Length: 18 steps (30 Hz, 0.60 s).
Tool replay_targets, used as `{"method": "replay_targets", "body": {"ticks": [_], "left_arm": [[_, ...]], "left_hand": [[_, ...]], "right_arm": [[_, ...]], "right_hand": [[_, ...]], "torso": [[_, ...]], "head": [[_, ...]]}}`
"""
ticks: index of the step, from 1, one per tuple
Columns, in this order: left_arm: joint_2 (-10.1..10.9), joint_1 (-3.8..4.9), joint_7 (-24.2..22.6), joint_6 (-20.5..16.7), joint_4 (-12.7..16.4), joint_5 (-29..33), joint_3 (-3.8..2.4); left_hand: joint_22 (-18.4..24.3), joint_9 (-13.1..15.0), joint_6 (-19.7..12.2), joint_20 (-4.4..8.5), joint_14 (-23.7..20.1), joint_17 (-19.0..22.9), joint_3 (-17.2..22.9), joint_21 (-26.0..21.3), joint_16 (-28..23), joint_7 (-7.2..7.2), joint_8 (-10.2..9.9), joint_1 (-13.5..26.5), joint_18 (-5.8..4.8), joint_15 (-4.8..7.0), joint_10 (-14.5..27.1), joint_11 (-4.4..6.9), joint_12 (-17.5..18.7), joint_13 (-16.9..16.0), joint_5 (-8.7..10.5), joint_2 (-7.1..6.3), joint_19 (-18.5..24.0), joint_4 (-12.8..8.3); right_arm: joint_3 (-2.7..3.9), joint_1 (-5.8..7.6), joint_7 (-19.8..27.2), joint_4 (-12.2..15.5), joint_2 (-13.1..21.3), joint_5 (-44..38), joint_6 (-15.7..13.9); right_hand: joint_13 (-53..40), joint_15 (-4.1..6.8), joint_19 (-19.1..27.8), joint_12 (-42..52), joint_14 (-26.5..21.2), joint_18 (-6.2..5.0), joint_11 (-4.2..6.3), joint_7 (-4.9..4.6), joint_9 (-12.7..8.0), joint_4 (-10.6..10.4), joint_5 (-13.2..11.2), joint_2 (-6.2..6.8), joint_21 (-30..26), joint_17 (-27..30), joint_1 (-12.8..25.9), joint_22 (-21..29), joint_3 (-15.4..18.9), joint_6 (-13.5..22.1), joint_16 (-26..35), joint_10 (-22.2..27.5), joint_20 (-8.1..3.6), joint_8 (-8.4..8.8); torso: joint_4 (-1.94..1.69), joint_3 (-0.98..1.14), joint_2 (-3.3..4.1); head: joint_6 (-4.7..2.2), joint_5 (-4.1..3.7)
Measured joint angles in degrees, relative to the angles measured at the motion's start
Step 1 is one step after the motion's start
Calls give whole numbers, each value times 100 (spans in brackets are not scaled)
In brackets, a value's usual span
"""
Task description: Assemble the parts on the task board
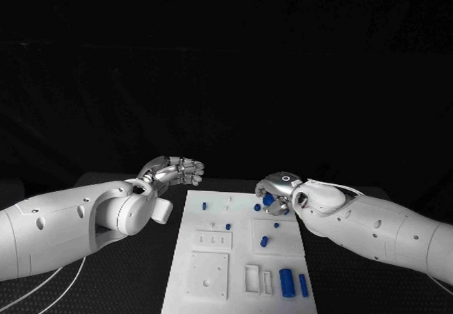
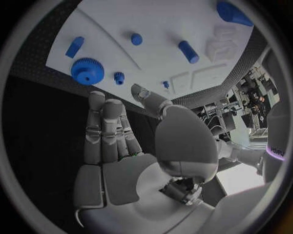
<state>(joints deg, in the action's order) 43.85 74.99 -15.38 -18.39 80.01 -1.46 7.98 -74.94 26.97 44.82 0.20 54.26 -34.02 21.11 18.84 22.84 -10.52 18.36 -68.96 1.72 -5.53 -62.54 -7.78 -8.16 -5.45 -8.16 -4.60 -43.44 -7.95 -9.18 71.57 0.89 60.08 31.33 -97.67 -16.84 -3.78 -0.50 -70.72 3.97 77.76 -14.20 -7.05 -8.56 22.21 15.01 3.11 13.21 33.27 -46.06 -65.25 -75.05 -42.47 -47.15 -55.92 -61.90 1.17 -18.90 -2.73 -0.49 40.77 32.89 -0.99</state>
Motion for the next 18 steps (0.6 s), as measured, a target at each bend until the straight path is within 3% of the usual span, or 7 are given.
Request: {"method": "replay_targets", "body": {"ticks": [18], "left_arm": [[18,11,3,38,86,-3,-1]], "left_hand": [[0,-7,0,0,0,-18,31,0,-22,0,-22,97,-2,0,20,-20,45,13,0,-8,0,-31]], "right_arm": [[0,-57,-103,-132,-135,-167,-14]], "right_hand": [[-13,17,21,0,-42,8,8,14,12,-71,0,22,169,7,-22,1,-71,25,-211,89,-36,29]], "torso": [[-60,-44,198]], "head": [[-41,-23]]}}
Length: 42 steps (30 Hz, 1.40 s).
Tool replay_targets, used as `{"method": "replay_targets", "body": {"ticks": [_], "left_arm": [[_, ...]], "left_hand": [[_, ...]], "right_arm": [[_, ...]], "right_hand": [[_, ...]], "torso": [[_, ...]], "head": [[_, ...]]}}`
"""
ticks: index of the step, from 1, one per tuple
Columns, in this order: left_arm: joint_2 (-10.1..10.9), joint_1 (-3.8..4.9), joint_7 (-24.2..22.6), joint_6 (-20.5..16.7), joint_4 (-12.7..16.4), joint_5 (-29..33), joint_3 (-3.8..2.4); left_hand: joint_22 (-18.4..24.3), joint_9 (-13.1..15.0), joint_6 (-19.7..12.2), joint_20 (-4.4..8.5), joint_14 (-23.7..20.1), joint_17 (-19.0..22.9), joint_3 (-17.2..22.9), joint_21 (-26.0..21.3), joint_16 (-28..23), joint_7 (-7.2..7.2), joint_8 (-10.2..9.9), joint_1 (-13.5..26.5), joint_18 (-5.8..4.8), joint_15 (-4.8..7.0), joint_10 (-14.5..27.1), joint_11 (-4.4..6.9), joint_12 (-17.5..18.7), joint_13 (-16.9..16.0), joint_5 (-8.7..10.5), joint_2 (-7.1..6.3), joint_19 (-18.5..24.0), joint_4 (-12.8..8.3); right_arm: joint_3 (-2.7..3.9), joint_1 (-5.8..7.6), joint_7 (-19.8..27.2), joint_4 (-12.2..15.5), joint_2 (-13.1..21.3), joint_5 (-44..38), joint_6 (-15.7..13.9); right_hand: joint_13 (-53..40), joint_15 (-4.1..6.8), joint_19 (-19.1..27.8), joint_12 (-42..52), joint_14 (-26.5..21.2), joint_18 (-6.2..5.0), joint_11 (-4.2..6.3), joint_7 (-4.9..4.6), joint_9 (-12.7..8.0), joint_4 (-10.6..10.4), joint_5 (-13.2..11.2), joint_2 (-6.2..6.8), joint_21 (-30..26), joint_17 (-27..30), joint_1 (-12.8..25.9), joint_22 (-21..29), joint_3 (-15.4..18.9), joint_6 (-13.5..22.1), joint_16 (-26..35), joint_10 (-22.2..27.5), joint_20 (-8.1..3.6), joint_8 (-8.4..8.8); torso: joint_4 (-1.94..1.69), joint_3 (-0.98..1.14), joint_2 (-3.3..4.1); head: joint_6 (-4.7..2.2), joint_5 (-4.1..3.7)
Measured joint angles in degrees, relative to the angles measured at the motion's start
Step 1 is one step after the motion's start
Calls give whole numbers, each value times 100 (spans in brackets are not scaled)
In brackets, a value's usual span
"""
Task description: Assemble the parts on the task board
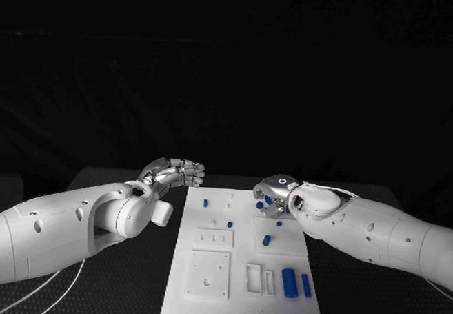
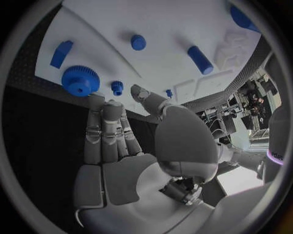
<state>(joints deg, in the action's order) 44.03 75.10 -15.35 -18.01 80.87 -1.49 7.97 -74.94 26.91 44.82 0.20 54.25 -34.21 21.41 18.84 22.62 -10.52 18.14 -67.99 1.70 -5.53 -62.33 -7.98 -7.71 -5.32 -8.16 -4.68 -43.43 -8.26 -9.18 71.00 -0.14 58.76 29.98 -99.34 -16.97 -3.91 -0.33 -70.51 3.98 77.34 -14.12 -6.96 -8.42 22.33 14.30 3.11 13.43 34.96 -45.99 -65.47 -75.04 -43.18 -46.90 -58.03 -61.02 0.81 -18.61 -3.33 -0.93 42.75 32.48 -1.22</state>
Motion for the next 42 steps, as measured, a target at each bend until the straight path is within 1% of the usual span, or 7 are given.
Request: {"method": "replay_targets", "body": {"ticks": [11,19,29,32,38,40,42], "left_arm": [[1,5,1,11,12,-1,-2],[1,5,2,19,26,-1,-2],[1,7,3,29,43,-2,-2],[-2,7,3,31,37,-2,-3],[-13,8,4,37,27,-2,-3],[-13,8,4,38,21,-2,-3],[-13,8,4,38,18,-2,-3]], "left_hand": [[1,0,0,0,0,-6,17,0,-22,0,-1,23,-1,0,0,0,0,0,0,23,0,-17],[1,0,0,0,0,-11,17,0,-22,0,-21,32,-4,0,0,0,22,0,0,13,0,-17],[2,0,0,0,0,-14,33,0,-22,0,-21,45,-9,0,0,0,22,5,0,0,0,-33],[3,0,0,0,13,-17,33,0,-22,0,-21,45,-12,-13,0,0,22,5,23,0,0,-33],[3,0,0,-21,20,-17,33,0,-22,0,-21,67,-40,-21,0,0,22,5,23,22,21,-33],[3,0,0,-21,20,-17,33,0,-22,0,-21,67,-40,-21,0,0,22,5,23,22,21,-33],[3,0,-1,-21,20,-17,33,0,-22,-1,-21,67,-41,-21,0,0,22,5,23,22,21,-33]], "right_arm": [[0,-27,-77,-111,-39,-106,11],[0,-26,-100,-162,-65,-147,9],[6,-18,-110,-187,-98,-173,5],[9,-11,-117,-182,-101,-183,-1],[16,1,-126,-200,-103,-218,-10],[18,4,-128,-209,-105,-230,-16],[20,5,-129,-214,-107,-245,-22]], "right_hand": [[0,1,20,0,0,0,3,-1,13,-32,0,-24,53,15,24,1,-32,0,-43,-41,-21,-29],[-5,-17,19,0,-20,0,1,-11,21,-53,0,-55,83,28,-7,1,-73,-10,-94,-84,-21,-63],[-22,1,30,50,-38,1,14,-70,53,-37,0,-145,207,51,38,2,-121,-119,-223,-280,-33,-131],[-38,16,9,64,-53,86,32,-68,61,-44,0,-169,242,60,61,2,-140,-159,-254,-381,-75,-163],[-86,69,-12,162,-102,95,115,-26,115,-25,0,-269,404,90,102,2,-169,-365,-341,-650,-96,-275],[-119,97,-30,179,-128,172,145,-1,135,-25,0,-296,527,114,129,2,-169,-444,-341,-757,-115,-317],[-135,130,-32,224,-120,175,176,12,148,-2,0,-379,609,128,132,2,-193,-511,-366,-837,-115,-337]], "torso": [[-13,-21,97],[-21,-31,139],[-19,-25,185],[-15,-24,194],[-13,-21,209],[-12,-17,213],[-9,-18,216]], "head": [[11,-3],[-2,-18],[9,21],[15,25],[31,17],[33,16],[34,16]]}}
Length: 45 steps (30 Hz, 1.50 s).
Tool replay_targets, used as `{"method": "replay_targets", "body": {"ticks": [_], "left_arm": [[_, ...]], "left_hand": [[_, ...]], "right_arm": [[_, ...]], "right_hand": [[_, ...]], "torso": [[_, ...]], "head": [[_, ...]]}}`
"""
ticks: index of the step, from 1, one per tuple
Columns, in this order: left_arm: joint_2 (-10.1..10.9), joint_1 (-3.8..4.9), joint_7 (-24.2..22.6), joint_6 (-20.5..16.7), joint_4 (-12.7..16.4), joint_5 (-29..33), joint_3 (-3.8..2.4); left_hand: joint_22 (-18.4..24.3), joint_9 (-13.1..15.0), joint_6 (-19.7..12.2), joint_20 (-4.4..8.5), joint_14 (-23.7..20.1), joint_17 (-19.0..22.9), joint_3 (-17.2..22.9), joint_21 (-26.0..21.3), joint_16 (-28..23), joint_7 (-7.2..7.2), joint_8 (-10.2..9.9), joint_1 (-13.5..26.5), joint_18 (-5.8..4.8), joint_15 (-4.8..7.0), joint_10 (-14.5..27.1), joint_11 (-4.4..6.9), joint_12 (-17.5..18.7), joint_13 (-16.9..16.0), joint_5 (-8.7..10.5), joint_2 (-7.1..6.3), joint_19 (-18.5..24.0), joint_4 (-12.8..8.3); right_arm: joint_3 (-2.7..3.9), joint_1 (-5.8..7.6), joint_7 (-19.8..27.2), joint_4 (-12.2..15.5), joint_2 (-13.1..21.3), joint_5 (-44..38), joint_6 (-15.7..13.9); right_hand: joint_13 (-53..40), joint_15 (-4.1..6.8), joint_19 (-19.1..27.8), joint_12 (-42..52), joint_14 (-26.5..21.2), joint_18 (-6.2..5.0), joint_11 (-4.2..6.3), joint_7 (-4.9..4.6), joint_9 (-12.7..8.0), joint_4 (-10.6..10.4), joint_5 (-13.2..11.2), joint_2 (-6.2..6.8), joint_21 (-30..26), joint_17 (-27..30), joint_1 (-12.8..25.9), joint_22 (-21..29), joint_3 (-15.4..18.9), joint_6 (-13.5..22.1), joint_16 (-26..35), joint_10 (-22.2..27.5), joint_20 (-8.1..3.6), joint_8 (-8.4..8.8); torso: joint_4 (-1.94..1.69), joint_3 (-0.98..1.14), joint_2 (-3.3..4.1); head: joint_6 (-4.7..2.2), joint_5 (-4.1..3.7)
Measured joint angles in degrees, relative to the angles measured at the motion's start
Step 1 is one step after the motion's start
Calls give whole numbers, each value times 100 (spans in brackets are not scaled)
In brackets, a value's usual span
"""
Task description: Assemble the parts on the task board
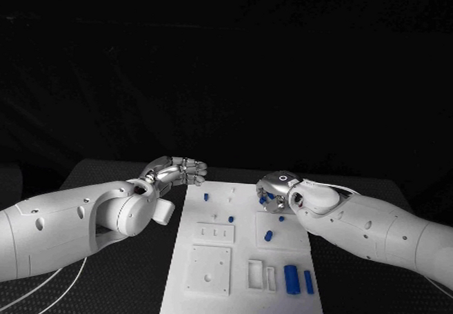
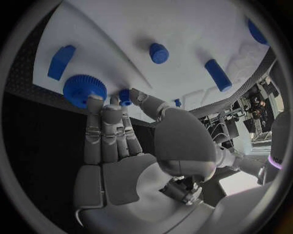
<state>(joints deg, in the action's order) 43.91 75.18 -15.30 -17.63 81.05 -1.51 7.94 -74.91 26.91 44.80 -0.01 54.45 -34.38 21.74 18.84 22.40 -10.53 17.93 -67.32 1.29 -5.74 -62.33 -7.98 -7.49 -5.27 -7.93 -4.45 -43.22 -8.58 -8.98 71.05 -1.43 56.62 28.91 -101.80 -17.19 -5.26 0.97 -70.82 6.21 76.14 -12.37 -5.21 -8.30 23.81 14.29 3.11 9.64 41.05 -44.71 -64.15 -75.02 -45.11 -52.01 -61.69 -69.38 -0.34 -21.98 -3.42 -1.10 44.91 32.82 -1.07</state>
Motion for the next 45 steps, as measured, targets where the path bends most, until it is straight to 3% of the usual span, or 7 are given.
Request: {"method": "replay_targets", "body": {"ticks": [10,11,22,29,33,45], "left_arm": [[-3,0,2,3,-8,0,0],[-3,0,2,3,-9,0,0],[-2,0,5,5,-27,-1,0],[-12,1,10,5,-66,-1,0],[-24,1,13,5,-115,-1,0],[-116,4,14,5,-160,-1,0]], "left_hand": [[0,-3,-19,0,0,-8,15,0,-22,-19,0,24,0,0,0,0,23,1,0,-24,0,-15],[1,-6,-19,0,0,-13,24,0,-22,-19,0,30,0,0,0,0,23,6,0,-30,0,-24],[-4,-6,-20,0,0,-17,30,0,-22,-20,-24,30,-1,0,13,-13,23,6,0,-30,0,-30],[-3,-5,-40,0,0,-19,45,0,-22,-40,-23,30,-1,0,21,-21,45,11,0,-30,0,-45],[-3,-5,-40,0,-1,-26,45,0,-22,-40,-23,70,-1,0,21,-21,45,11,0,-38,0,-45],[-2,-10,-40,0,-1,-31,64,0,-45,-40,-45,83,-2,0,21,-21,67,17,0,-38,0,-64]], "right_arm": [[1,3,-27,34,3,-102,-68],[0,3,-32,40,3,-111,-77],[-17,-8,-212,253,7,-241,-272],[-10,150,-456,394,-89,-366,-522],[-8,164,-646,441,-276,-503,-715],[-12,166,-967,256,-607,-815,-894]], "right_hand": [[-154,98,-52,71,36,6,113,122,65,163,-1,-248,336,41,53,0,-74,-344,-133,-171,-52,-137],[-152,114,-72,88,52,7,173,149,69,177,-1,-258,421,45,63,1,-60,-398,-164,-231,-73,-164],[-212,133,-90,90,51,42,252,203,71,208,-29,-265,829,87,69,1,-28,-549,-193,-377,-90,-197],[-229,149,-70,86,50,44,275,220,72,224,-30,-267,907,108,67,1,-44,-592,-220,-414,-111,-197],[-231,150,-60,78,50,96,275,234,72,191,-50,-213,971,144,13,1,-204,-645,-220,-415,-142,-196],[-273,152,-60,66,51,100,276,231,72,176,-72,-178,997,168,48,1,-282,-663,-220,-458,-142,-191]], "torso": [[1,3,21],[1,3,23],[4,2,35],[4,-5,32],[11,1,36],[-14,-6,58]], "head": [[-23,2],[-24,1],[-69,23],[-146,22],[-188,68],[-238,93]]}}
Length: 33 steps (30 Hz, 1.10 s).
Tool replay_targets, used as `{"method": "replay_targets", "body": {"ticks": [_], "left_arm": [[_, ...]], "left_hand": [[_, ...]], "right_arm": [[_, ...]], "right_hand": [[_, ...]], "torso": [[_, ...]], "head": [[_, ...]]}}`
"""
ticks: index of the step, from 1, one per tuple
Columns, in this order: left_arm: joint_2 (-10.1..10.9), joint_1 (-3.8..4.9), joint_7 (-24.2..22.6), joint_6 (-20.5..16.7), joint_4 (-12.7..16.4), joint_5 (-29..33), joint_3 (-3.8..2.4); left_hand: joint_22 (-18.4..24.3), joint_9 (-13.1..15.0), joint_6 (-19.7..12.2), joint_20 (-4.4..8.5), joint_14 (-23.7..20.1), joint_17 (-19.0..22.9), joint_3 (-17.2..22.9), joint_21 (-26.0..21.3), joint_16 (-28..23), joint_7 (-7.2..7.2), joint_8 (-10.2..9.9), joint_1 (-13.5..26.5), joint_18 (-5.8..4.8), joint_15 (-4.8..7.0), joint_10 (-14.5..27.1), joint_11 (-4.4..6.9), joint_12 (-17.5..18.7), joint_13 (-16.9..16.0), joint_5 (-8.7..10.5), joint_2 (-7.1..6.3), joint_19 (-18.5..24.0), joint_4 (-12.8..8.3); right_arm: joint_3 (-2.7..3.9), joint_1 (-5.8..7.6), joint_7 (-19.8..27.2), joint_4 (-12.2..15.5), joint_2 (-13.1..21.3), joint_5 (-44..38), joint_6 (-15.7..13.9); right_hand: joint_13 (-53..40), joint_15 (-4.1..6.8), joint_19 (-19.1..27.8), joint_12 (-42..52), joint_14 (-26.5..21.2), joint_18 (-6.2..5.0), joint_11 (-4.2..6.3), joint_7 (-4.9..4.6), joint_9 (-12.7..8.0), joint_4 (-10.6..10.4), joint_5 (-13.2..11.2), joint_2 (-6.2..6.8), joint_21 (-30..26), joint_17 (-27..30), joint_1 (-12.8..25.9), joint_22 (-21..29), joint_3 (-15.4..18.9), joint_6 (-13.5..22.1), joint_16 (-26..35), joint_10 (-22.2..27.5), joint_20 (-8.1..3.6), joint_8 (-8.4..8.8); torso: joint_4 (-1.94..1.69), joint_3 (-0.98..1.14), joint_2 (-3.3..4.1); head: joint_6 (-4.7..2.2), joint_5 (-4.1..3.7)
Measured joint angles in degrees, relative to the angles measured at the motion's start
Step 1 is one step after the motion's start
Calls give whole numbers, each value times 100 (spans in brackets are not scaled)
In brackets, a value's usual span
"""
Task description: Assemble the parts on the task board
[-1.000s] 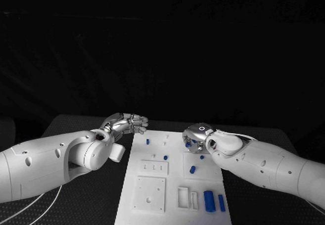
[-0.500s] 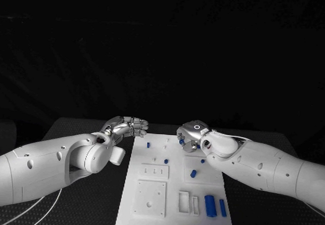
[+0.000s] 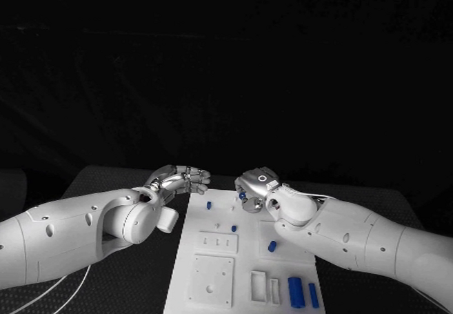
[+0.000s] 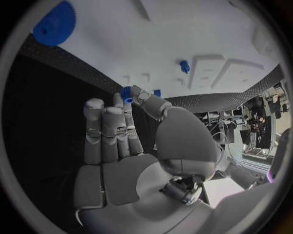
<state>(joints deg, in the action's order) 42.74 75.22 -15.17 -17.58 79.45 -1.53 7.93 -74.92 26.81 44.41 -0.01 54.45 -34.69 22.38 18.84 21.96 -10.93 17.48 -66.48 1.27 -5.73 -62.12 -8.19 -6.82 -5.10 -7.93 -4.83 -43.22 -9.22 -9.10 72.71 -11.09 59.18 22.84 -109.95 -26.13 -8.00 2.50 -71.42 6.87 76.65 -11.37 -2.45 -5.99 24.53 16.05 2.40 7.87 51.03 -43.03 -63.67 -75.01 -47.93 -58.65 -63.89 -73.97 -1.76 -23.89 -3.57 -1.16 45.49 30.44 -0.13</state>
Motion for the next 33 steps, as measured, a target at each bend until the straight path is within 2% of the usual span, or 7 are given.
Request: {"method": "replay_targets", "body": {"ticks": [5,8,16,22,23,33], "left_arm": [[-59,21,1,4,-30,0,-4],[-61,34,1,5,-36,0,-4],[-95,71,2,7,-25,0,-4],[-131,119,3,8,-31,0,-4],[-133,126,3,8,-31,0,-4],[-139,215,7,9,-37,-2,-4]], "left_hand": [[0,0,0,0,0,1,0,0,0,0,0,0,0,0,0,0,0,0,0,0,0,0],[1,0,0,0,0,-5,15,0,0,0,0,0,0,0,0,0,0,0,0,0,0,-15],[1,0,0,0,0,-5,15,0,0,0,0,0,-1,0,0,0,0,0,0,0,0,-15],[1,0,0,0,0,-4,15,0,-22,0,0,0,-1,0,0,0,0,-1,0,1,0,-15],[2,0,0,0,0,-4,15,0,-22,0,0,0,-1,0,0,0,0,-1,0,1,0,-15],[2,0,0,0,0,-10,30,0,-22,0,0,-1,-1,0,0,0,23,-1,0,1,0,-30]], "right_arm": [[1,0,-65,-44,-75,-54,-29],[1,0,-81,-78,-131,-75,-40],[1,-1,-105,-286,-257,-112,-43],[0,-1,-103,-325,-309,-127,-4],[0,-2,-101,-342,-315,-130,7],[-2,-3,-97,-441,-367,-136,91]], "right_hand": [[3,1,0,-9,1,1,0,0,0,-3,27,0,0,10,0,0,-3,0,0,-1,1,3],[9,8,0,-12,7,1,-1,0,0,-3,27,4,0,11,3,0,-3,0,0,-1,1,14],[17,15,21,-12,7,3,-4,0,1,-2,27,24,0,16,24,0,-33,1,0,-4,-18,32],[16,34,25,-13,-2,5,0,1,3,-2,27,55,0,23,55,0,-33,2,0,-12,-18,35],[16,37,34,-30,-5,5,40,1,4,-2,27,66,0,23,65,0,-33,2,0,-61,-10,35],[15,57,51,-46,-25,5,35,4,41,0,26,74,22,30,74,1,-35,4,0,-91,-8,51]], "torso": [[-15,-5,10],[-30,-15,18],[-57,-29,38],[-91,-43,62],[-91,-43,64],[-94,-54,90]], "head": [[-2,-5],[-4,-8],[-7,-17],[-12,-43],[-14,-43],[-19,-21]]}}
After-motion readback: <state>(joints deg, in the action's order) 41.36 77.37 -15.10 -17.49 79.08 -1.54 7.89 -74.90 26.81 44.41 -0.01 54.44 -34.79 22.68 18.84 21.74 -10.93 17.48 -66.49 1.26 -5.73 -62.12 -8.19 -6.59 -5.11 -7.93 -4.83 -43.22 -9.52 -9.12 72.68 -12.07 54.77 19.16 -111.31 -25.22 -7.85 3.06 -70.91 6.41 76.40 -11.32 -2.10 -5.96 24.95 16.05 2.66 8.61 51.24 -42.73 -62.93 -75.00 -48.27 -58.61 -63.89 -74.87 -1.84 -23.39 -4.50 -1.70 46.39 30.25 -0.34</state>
